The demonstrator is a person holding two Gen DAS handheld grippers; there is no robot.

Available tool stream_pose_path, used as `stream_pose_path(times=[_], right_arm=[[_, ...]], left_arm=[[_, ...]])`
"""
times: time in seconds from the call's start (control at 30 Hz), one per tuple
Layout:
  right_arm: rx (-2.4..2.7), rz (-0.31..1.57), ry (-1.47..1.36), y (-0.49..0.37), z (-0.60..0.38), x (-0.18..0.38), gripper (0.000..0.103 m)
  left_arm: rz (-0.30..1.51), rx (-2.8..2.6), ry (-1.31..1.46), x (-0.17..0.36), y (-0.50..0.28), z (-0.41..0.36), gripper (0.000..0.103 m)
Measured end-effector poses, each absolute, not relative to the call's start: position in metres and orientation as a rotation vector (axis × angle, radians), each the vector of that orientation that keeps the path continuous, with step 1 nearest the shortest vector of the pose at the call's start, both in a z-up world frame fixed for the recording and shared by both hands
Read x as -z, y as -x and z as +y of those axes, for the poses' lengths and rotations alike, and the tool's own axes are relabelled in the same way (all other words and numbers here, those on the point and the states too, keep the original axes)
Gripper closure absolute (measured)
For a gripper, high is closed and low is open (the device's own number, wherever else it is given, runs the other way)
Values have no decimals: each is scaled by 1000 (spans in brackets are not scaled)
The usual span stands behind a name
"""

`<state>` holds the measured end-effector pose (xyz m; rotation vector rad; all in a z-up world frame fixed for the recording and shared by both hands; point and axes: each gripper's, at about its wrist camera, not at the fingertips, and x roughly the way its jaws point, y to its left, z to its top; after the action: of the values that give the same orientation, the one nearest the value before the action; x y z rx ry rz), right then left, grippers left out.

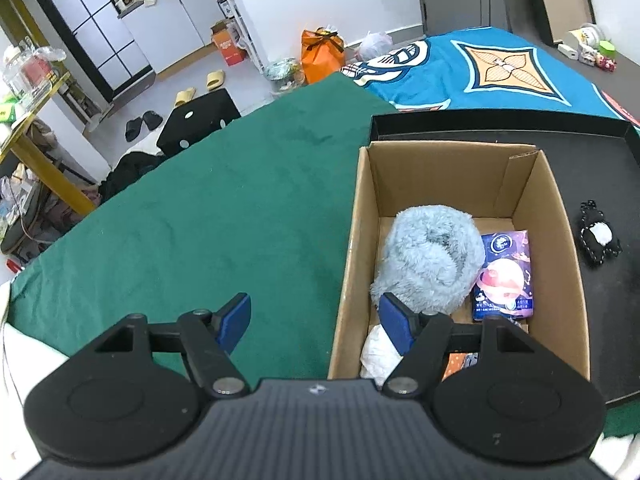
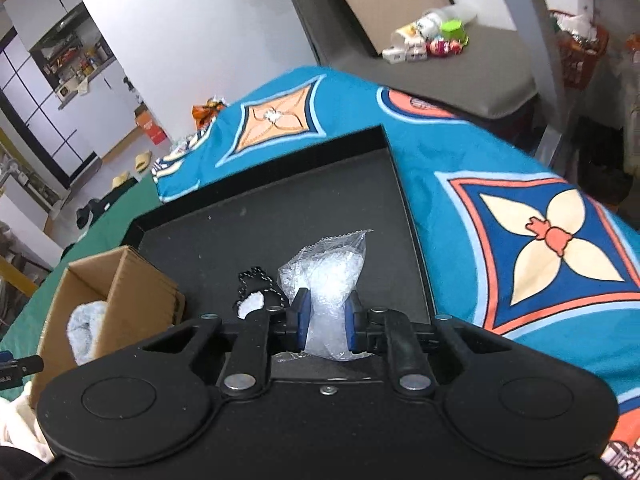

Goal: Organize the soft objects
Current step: 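Lift the filling bag over the cardboard box and release it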

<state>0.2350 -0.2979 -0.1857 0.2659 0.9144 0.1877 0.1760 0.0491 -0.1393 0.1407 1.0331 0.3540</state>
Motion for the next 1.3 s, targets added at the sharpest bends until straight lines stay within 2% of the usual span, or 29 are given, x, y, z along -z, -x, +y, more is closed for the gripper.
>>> stream_pose_path(times=[0.5,0.83,1.13,1.3], right_arm=[[-177,801,-234,-199,-275,135,85],[-186,768,-204,-186,-249,124,85],[-210,756,-166,-184,-222,116,85],[-231,751,-148,-181,-203,113,85]], left_arm=[[957,-269,-102,138,-153,62,34],[922,-238,-82,143,-141,68,34],[906,-213,-92,147,-139,67,38],[916,-207,-65,149,-140,72,47]])
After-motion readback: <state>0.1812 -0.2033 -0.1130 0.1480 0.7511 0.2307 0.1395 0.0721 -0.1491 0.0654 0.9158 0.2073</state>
